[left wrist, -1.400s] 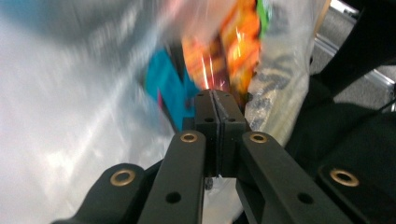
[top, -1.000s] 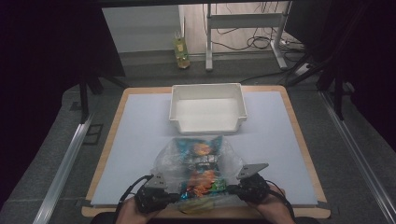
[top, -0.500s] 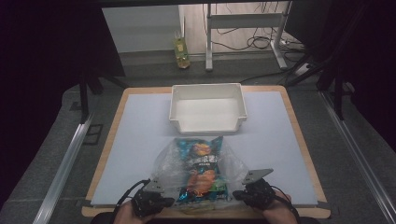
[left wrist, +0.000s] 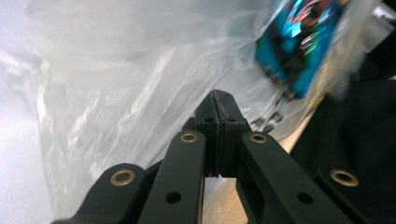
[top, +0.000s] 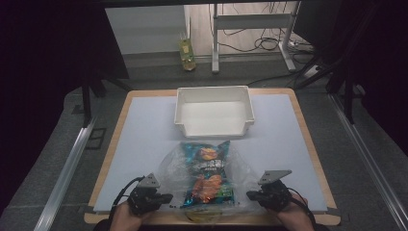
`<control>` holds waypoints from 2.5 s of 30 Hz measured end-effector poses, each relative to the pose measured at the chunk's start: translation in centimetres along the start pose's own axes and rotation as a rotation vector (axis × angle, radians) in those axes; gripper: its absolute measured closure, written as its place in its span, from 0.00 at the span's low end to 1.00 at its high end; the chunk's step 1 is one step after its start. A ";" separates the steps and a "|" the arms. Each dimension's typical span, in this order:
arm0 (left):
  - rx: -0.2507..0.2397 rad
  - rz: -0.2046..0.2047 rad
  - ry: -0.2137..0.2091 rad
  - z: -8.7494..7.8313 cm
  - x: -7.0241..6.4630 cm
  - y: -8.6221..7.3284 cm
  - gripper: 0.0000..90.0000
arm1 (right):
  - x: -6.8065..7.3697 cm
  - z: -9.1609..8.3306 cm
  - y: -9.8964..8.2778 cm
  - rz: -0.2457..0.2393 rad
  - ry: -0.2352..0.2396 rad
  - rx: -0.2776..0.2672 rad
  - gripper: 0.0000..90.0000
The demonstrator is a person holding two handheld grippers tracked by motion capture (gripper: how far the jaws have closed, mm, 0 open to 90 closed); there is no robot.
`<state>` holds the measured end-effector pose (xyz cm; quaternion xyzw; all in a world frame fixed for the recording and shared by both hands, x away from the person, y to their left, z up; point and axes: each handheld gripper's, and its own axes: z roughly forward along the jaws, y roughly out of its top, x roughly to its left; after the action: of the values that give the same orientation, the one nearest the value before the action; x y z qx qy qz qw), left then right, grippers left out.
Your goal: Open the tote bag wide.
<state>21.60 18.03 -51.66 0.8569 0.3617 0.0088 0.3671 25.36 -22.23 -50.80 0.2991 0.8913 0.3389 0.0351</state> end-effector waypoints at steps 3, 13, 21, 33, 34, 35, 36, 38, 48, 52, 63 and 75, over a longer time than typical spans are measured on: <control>-0.008 0.037 0.004 -0.6 -0.7 1.0 0.98 | 0.4 -0.3 1.0 -0.023 0.011 -0.022 0.98; 0.035 0.100 0.006 0.2 -2.0 4.3 0.98 | 0.9 -0.1 4.4 -0.065 0.038 -0.058 0.97; -0.024 0.049 0.102 1.2 0.3 6.7 0.99 | 0.4 1.6 6.1 -0.069 0.008 -0.055 0.97; -0.084 -0.020 0.181 0.9 3.0 9.8 0.99 | -1.1 2.2 8.3 -0.017 -0.083 -0.105 0.97; -0.083 -0.022 0.184 0.9 3.2 9.9 0.99 | -1.3 2.2 8.5 -0.016 -0.087 -0.106 0.97; -0.083 -0.026 0.189 0.9 3.4 10.1 0.99 | -1.5 2.2 8.7 -0.011 -0.090 -0.109 0.97; -0.082 -0.027 0.199 0.8 3.6 10.2 0.99 | -1.6 2.3 8.9 -0.006 -0.096 -0.111 0.97; -0.078 -0.031 0.210 0.9 4.0 10.4 0.99 | -2.0 2.3 9.3 0.001 -0.107 -0.109 0.97; -0.029 -0.040 0.272 2.0 6.0 10.8 0.99 | -3.4 3.5 10.5 0.029 -0.152 -0.103 0.98; -0.010 -0.063 0.280 2.7 7.0 10.5 0.99 | -4.1 4.1 10.6 0.039 -0.178 -0.099 0.98; -0.077 -0.052 0.195 -0.1 5.9 10.5 0.99 | -4.1 2.9 10.7 0.047 -0.115 -0.129 0.98; -0.023 0.052 0.088 1.4 1.8 12.4 0.98 | -1.2 3.0 12.6 -0.032 0.009 -0.139 0.98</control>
<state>30.94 12.44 -45.29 0.8605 0.3549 0.0603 0.3605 33.52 -13.71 -45.37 0.2800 0.8705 0.4005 0.0575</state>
